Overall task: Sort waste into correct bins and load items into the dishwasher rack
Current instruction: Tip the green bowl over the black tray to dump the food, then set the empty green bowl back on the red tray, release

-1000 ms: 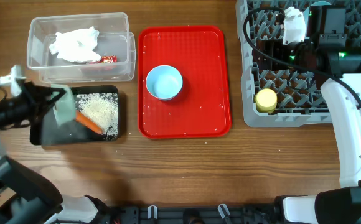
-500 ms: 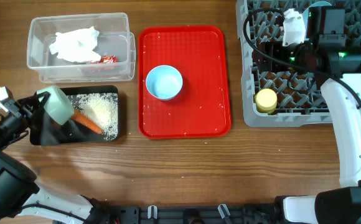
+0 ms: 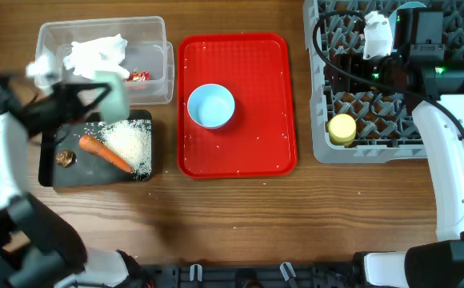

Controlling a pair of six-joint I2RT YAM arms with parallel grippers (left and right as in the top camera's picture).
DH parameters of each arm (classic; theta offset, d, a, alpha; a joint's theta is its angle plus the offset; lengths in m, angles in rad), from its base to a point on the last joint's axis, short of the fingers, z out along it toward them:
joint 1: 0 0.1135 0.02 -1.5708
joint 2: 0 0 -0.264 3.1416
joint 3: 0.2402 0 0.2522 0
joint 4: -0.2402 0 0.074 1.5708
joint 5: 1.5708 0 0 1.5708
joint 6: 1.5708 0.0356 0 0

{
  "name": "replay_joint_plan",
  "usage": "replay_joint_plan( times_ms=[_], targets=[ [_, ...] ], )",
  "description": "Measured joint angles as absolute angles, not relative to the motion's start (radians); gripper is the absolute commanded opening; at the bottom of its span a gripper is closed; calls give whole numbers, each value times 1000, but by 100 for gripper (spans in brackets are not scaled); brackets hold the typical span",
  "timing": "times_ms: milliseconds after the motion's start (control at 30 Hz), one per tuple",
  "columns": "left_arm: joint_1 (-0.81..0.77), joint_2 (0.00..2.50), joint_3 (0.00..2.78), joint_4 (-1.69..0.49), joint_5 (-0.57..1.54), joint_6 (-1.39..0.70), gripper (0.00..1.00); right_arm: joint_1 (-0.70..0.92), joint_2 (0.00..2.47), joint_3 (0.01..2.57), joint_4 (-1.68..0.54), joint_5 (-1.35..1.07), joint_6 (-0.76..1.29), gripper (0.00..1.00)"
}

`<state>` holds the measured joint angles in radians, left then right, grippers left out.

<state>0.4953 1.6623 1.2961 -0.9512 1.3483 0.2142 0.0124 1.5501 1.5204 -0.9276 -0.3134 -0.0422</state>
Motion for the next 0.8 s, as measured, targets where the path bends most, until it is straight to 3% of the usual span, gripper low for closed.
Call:
replay_joint_plan(
  times_ms=[167,400,533,800],
  targets=[
    [70,1586,1324,-778,919,91,4,12,1550,1520,-927,-313,-35,77],
    [-537,1599,1324,-739,233,45,4,12,1550,1520,-916,-313,-31,78],
    [-689,1667,1324,-704,66,43,4,12,1550,1520,-912,-313,-31,77],
    [-748,1885,1324,-625,15,43,4,12,1550,1520,-912,-313,-31,78]
  ],
)
